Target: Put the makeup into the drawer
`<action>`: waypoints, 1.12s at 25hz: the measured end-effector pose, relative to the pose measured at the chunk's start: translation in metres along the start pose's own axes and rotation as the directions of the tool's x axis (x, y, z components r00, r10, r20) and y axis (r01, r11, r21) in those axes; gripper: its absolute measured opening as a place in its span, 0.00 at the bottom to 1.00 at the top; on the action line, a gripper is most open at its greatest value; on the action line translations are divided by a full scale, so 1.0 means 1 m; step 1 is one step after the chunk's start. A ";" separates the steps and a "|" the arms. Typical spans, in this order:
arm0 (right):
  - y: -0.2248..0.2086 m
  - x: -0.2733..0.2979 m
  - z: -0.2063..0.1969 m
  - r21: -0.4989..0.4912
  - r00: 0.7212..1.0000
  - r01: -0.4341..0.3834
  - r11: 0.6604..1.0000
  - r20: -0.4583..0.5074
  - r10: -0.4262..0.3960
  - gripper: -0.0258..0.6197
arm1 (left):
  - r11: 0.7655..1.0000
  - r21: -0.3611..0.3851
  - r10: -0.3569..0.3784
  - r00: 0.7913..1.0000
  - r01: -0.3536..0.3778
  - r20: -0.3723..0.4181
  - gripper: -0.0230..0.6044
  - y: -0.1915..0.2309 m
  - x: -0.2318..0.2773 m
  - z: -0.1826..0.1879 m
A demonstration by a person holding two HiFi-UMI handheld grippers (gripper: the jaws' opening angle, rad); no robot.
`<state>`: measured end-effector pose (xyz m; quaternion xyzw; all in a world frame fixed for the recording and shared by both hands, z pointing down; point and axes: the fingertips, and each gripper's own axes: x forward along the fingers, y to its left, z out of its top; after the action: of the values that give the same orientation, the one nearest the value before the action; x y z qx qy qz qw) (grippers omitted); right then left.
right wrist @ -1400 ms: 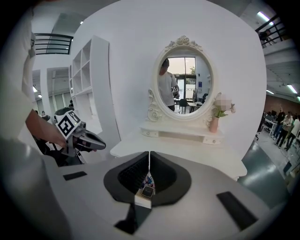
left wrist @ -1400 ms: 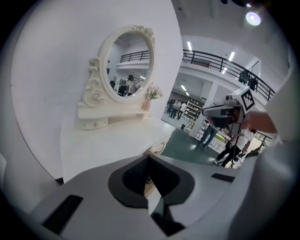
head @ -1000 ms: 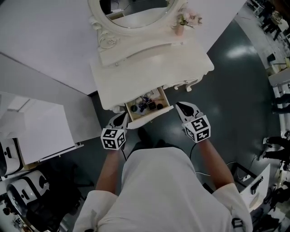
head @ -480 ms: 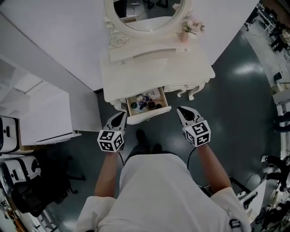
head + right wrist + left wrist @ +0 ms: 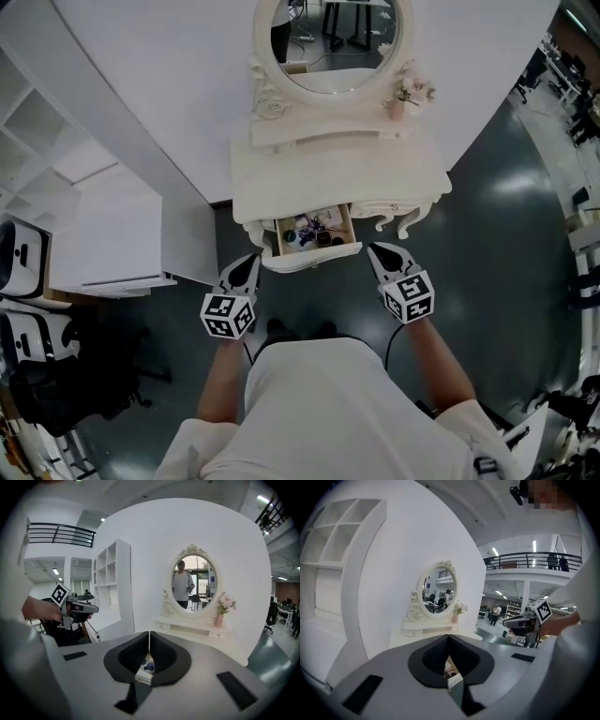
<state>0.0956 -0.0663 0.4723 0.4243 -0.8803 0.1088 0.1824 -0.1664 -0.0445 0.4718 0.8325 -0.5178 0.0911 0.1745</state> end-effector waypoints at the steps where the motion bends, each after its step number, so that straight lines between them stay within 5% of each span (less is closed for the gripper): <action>1: 0.004 -0.001 0.003 -0.004 1.000 0.002 1.000 0.006 -0.002 0.09 | 1.000 0.001 0.001 1.000 -0.001 0.008 0.06 0.002 -0.006 0.003; 28: 0.066 -0.013 0.048 -0.051 0.992 0.098 0.994 0.087 -0.094 0.08 | 0.993 0.051 -0.113 0.990 0.110 0.078 0.06 0.032 -0.046 0.032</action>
<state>0.0401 -0.0331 0.4210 0.4652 -0.8684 0.0576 0.1614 -0.2163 -0.0312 0.4333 0.8670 -0.4749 0.0594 0.1389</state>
